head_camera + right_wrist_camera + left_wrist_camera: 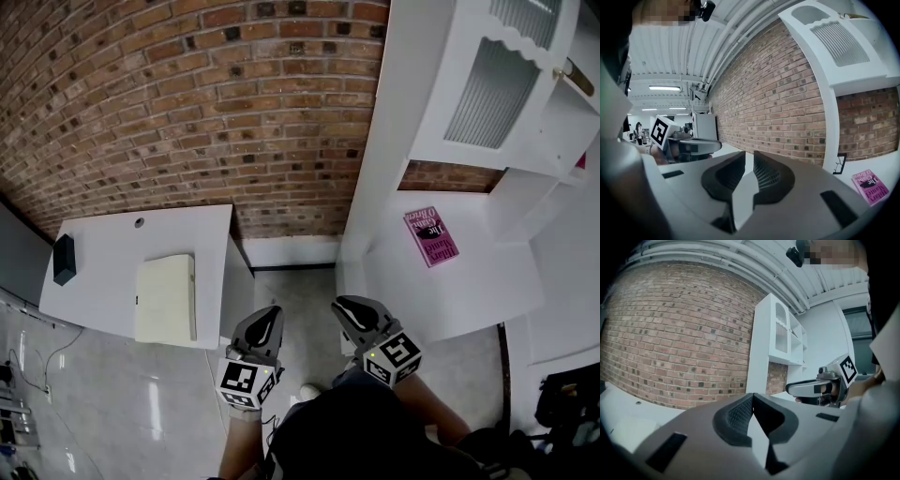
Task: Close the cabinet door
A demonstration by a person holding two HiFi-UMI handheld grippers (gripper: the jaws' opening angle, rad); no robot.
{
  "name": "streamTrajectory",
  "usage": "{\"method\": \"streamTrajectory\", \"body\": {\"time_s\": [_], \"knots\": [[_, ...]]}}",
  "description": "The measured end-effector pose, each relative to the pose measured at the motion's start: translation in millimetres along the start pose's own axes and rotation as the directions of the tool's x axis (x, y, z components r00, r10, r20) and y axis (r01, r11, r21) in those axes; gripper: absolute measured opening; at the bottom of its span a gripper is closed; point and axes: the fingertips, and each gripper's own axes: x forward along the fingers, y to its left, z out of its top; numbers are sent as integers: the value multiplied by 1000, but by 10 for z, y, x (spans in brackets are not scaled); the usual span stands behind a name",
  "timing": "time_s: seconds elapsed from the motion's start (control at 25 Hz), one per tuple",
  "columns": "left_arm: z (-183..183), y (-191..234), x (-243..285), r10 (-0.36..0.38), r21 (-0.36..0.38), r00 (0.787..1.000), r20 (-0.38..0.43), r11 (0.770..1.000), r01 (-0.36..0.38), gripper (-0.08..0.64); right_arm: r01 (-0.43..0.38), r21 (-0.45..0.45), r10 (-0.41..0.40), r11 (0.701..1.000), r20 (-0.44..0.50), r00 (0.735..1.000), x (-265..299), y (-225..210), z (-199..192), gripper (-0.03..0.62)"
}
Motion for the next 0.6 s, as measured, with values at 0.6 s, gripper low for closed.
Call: {"method": "streamTrajectory", "body": {"time_s": [0.6], "knots": [[-56,-109,-32,-17,-5,1000,-2,1000,17,9,27,5,-27,1000,3,1000,-145,5,-49,51]]}}
